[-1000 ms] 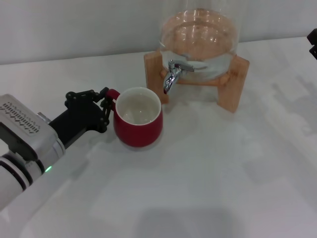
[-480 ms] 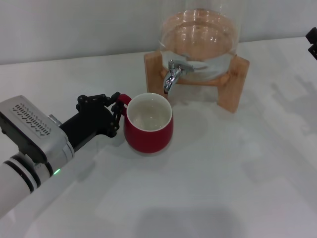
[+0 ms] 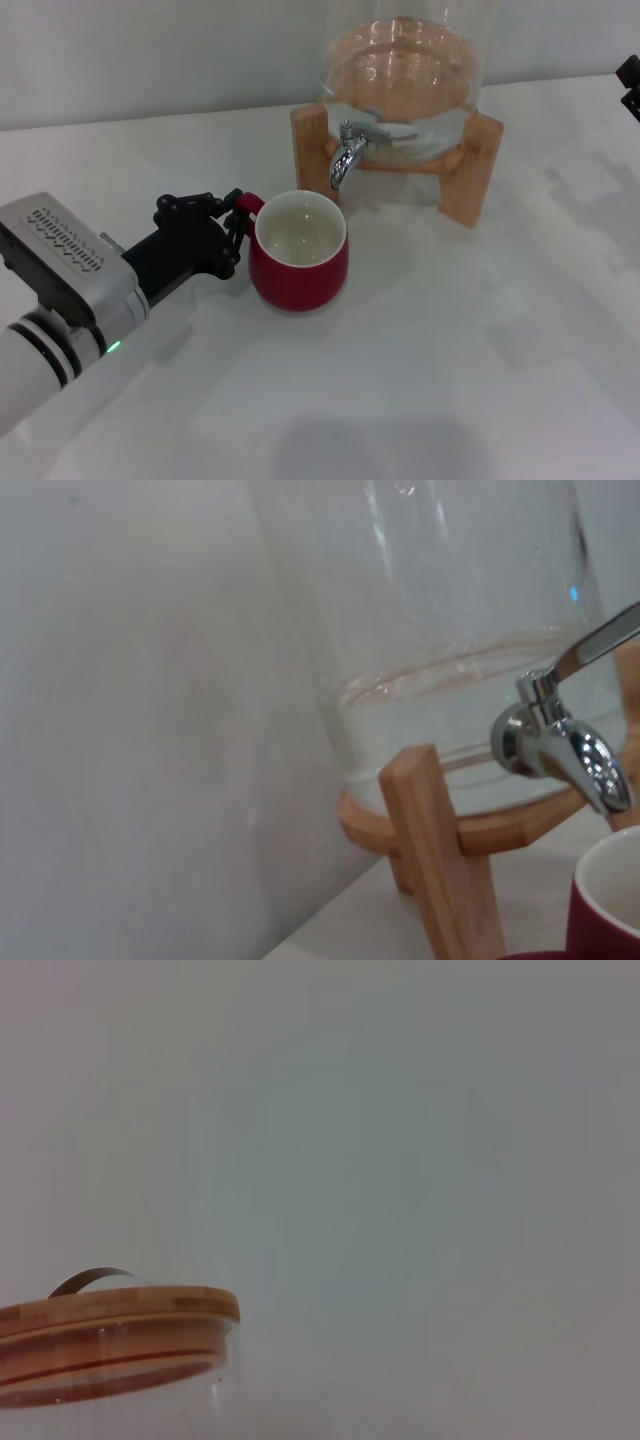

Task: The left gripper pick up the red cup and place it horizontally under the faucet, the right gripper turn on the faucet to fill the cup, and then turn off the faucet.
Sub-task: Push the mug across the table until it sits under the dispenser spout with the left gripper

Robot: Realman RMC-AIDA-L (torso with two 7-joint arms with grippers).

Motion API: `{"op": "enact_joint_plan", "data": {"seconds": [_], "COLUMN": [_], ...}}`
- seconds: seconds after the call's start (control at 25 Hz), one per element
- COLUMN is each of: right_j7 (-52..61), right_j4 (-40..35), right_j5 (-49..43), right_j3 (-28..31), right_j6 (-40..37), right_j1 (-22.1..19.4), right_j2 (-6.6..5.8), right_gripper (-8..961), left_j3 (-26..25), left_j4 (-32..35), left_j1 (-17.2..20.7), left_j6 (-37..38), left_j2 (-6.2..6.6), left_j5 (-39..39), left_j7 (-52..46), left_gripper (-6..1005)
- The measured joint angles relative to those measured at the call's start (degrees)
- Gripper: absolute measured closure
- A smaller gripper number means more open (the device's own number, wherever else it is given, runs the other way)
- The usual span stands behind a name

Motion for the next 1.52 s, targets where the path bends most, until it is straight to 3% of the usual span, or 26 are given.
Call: {"op": "enact_joint_plan", "data": {"seconds": [0.8,1.52], "right_j7": [0.10,1.19], "right_j4": [-0.05,-0.04], "right_j5": [0.26,0.36], "right_j3": [0.23,0.34], "right_j6": [0.25,-0.11], "right_j1": [0.22,-0.03], "right_j2": [0.07,0.09], "right_gripper": [119,119], "left_j3": [0.19,0.28], "left_j4": [-0.29,0.19], "left_j1": [-3.34,-4.79], "left_j6": [-5.80,-6.04], "left_j2": [0.15,0.06], "left_j5": [0.16,1.18], "left_j7": [-1.65,-2.10], "left_gripper": [905,906]}}
